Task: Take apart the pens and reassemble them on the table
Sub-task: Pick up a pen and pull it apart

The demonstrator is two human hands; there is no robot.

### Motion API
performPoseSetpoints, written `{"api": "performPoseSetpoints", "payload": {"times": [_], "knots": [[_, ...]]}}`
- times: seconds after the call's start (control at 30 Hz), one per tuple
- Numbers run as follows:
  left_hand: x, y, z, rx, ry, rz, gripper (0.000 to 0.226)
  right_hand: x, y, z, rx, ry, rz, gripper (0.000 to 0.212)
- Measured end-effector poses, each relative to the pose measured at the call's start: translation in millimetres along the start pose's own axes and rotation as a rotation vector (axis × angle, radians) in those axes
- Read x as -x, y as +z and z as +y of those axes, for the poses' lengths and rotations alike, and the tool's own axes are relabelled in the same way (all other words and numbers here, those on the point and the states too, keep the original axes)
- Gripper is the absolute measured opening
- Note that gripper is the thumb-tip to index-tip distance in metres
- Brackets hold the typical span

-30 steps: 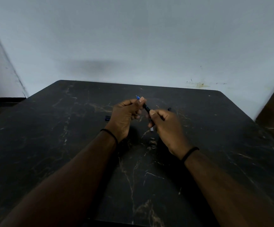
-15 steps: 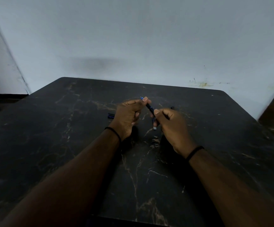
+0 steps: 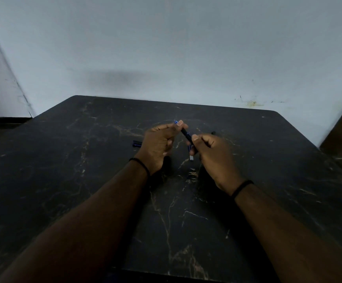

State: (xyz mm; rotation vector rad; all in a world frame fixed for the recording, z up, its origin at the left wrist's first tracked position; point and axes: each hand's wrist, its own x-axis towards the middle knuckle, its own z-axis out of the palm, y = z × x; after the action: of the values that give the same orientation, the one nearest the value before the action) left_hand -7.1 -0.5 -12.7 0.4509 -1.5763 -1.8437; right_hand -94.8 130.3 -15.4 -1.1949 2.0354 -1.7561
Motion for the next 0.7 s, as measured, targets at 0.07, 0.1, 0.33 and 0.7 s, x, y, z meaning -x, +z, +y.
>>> {"api": "performPoseSetpoints", "payload": {"times": [0.07,0.1,0.33,0.7], "knots": [[-1.3,-0.9,-1.1,0.006,0.0,-0.008,0.02,0.1,-0.7,-1.5,-0.008,-0.004,0.001,0.022],[-2.1,-1.4,-1.7,0.011,0.001,-0.011,0.02,0.0,-1.5,-1.4,-0.038,0.001,-0.006,0.015],[-3.4,-3.5,-2.9,0.002,0.004,-0.033,0.024,0.4,-0.3,-2.5,-0.058,0.022,-0.018,0.017],[-2.0,-3.2,-1.0,-0.009,-0.006,-0.034,0.024,-1.5,0.5,-0.2,-0.071,0.05,-0.033,0.005]]}}
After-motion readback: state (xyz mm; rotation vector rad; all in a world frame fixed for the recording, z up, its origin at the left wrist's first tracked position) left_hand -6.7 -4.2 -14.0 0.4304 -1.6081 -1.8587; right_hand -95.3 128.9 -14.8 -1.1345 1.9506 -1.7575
